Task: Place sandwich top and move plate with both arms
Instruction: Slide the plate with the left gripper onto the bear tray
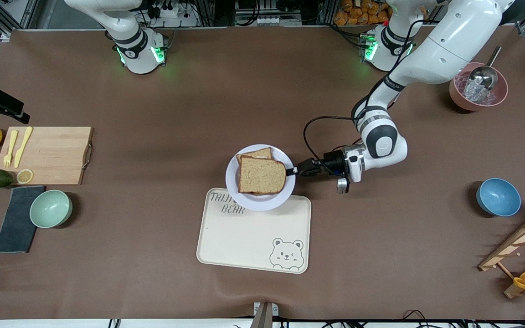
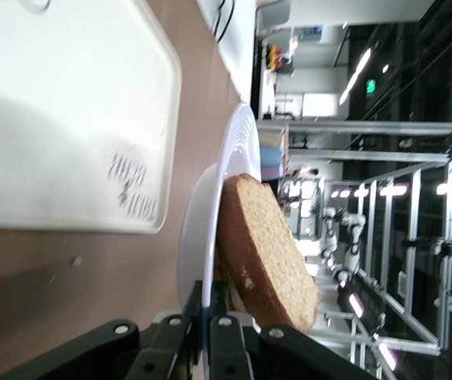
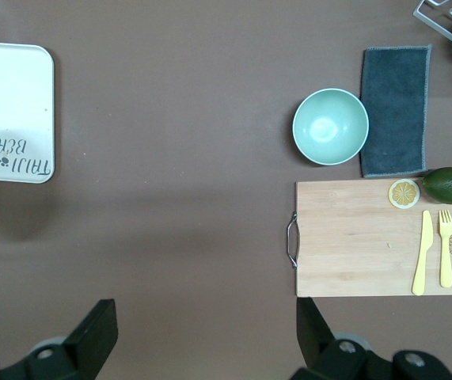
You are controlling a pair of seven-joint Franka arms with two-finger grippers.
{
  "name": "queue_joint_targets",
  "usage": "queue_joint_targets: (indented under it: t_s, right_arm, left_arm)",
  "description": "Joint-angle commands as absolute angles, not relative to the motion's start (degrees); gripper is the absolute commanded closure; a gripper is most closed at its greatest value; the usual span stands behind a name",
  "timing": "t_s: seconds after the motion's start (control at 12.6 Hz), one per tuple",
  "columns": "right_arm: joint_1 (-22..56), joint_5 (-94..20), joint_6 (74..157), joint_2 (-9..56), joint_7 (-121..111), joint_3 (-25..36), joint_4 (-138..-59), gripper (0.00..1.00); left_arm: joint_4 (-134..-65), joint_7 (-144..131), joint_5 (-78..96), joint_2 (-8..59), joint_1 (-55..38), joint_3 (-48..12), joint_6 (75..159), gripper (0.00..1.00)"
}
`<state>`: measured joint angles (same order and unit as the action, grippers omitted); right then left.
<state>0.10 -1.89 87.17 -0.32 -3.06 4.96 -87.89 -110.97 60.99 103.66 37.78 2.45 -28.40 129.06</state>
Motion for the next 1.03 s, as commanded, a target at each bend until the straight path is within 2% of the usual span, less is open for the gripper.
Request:
queue_joint_targets:
  t_s: [0.0, 0.4, 0.95]
  right_arm:
    - [1.1, -0.8, 86.7, -1.1, -2.0, 5.4, -88.2, 0.0]
    - [1.2, -0.8, 86.2, -1.1, -2.0, 5.4, -88.0, 0.0]
    - [1.1, -0.9, 85.9, -1.2, -1.8, 5.4, -88.0, 0.0]
  left_arm:
    - [-104.4, 61.6, 106.3, 41.7, 1.9, -28.7, 131.1, 1.0]
    - [-94.0, 59.7, 106.2, 48.8, -2.8, -27.3, 139.8, 1.0]
    - [-84.6, 59.7, 109.8, 55.8, -11.3, -19.9, 140.4, 1.0]
